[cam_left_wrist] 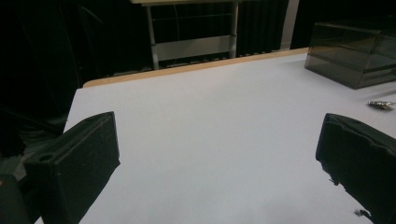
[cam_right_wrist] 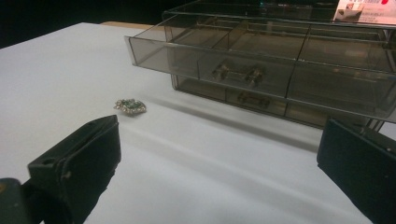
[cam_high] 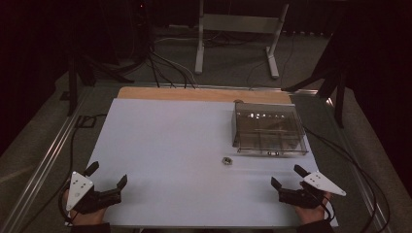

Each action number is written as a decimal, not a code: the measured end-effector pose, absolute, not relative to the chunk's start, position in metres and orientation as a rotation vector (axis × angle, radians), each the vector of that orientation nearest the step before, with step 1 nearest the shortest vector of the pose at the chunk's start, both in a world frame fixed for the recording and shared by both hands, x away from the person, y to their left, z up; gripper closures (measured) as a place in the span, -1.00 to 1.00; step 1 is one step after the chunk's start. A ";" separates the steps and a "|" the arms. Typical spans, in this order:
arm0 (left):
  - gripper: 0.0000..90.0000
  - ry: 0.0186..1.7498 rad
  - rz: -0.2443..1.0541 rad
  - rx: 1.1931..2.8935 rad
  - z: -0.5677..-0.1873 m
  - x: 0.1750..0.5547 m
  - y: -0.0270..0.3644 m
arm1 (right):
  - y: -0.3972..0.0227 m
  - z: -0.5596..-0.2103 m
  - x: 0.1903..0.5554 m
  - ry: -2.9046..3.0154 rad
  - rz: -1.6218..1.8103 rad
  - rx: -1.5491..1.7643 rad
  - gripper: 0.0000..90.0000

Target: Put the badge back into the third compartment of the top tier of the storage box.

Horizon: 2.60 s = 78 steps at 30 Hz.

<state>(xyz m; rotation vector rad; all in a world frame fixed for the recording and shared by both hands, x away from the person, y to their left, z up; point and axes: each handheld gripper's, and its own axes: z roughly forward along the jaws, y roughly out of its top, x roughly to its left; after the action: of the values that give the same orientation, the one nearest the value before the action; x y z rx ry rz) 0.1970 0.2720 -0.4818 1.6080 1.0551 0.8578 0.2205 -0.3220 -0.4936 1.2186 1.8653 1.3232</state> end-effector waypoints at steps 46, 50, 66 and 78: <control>-0.99 1.062 0.892 1.622 -0.482 0.194 0.262 | -0.285 -0.484 0.236 1.982 1.297 1.233 -1.00; -0.99 1.069 0.892 1.623 -0.482 0.195 0.262 | -0.280 -0.483 0.238 1.988 1.299 1.221 -1.00; -0.99 1.068 0.886 1.625 -0.484 0.195 0.259 | -0.261 -0.480 0.246 2.030 1.296 1.186 -1.00; -0.99 1.059 0.875 1.630 -0.485 0.196 0.257 | -0.248 -0.483 0.250 2.059 1.283 1.187 -1.00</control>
<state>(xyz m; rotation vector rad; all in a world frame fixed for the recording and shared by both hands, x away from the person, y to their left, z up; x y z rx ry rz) 0.1964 0.2572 -0.4854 1.6299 1.0595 0.8750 0.2505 -0.2479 -0.4834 1.1868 2.0593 1.2826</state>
